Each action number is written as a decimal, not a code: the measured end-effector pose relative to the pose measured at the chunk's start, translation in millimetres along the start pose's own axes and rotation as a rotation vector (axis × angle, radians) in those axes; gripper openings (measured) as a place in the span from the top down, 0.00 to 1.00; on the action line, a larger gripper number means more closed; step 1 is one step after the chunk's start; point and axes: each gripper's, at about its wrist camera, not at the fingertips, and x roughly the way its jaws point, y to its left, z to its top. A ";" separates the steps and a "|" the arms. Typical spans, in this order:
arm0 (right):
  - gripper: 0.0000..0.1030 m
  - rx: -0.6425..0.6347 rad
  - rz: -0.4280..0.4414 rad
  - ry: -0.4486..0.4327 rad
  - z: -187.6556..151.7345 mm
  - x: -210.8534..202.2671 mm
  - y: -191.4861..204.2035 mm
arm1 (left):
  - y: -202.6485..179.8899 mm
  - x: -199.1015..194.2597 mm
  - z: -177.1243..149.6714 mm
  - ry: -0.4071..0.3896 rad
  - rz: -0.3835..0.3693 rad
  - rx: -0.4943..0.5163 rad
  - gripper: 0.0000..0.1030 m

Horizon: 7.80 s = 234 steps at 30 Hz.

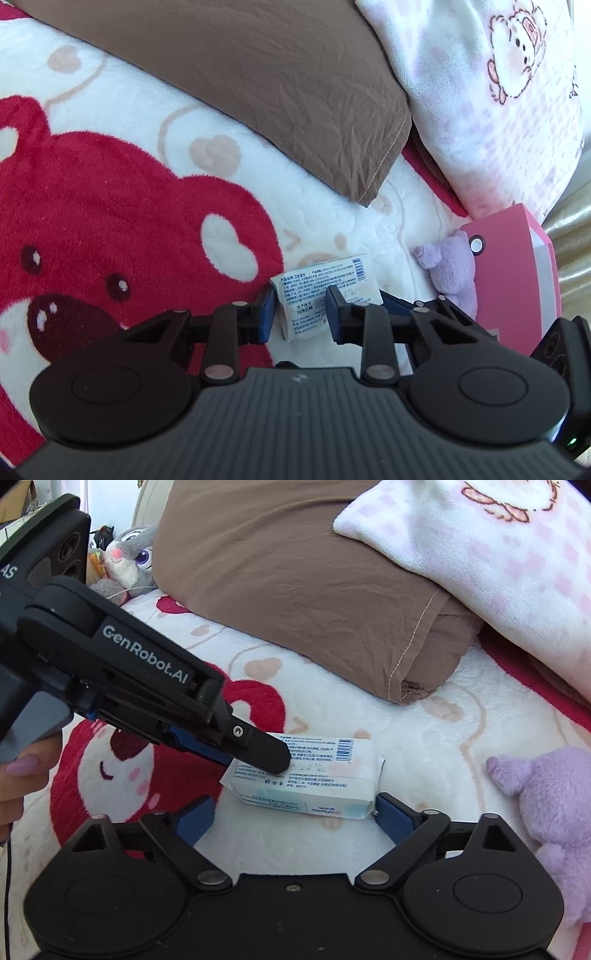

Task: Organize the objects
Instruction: 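Close the left tool on the white-and-blue box and lift it, then carry the white-and-blue box with the left tool into the pink box, then open the left tool to drop the white-and-blue box inside, then move the left tool to the lavender plush toy beside the box, then close the left tool on the lavender plush toy and lift it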

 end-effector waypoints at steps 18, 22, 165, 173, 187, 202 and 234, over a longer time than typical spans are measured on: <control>0.22 -0.094 -0.101 -0.036 -1.7 -5.8 18.7 | -15.9 -8.5 -16.3 -0.069 0.046 0.026 0.74; 0.25 -0.069 -0.094 -0.034 -7.4 -23.9 22.9 | -30.8 -28.9 -26.1 -0.073 0.030 0.050 0.74; 0.41 -0.454 -0.481 0.211 -4.3 -98.1 7.7 | -123.0 43.7 -20.7 0.090 -0.218 0.116 0.72; 0.53 -0.467 -0.555 0.314 -12.8 -63.1 -1.8 | -103.0 76.5 -13.0 0.080 -0.294 0.024 0.78; 0.53 -0.500 -0.627 0.363 -24.6 -49.0 -2.4 | -101.1 102.4 -19.5 0.106 -0.376 -0.032 0.91; 0.84 -0.389 -0.556 0.251 -15.6 -77.6 6.6 | -96.3 72.9 -18.7 0.056 -0.359 -0.052 0.93; 0.31 0.157 -0.126 0.110 -5.1 -64.4 -22.8 | -59.7 21.9 -18.0 0.057 -0.082 0.021 0.61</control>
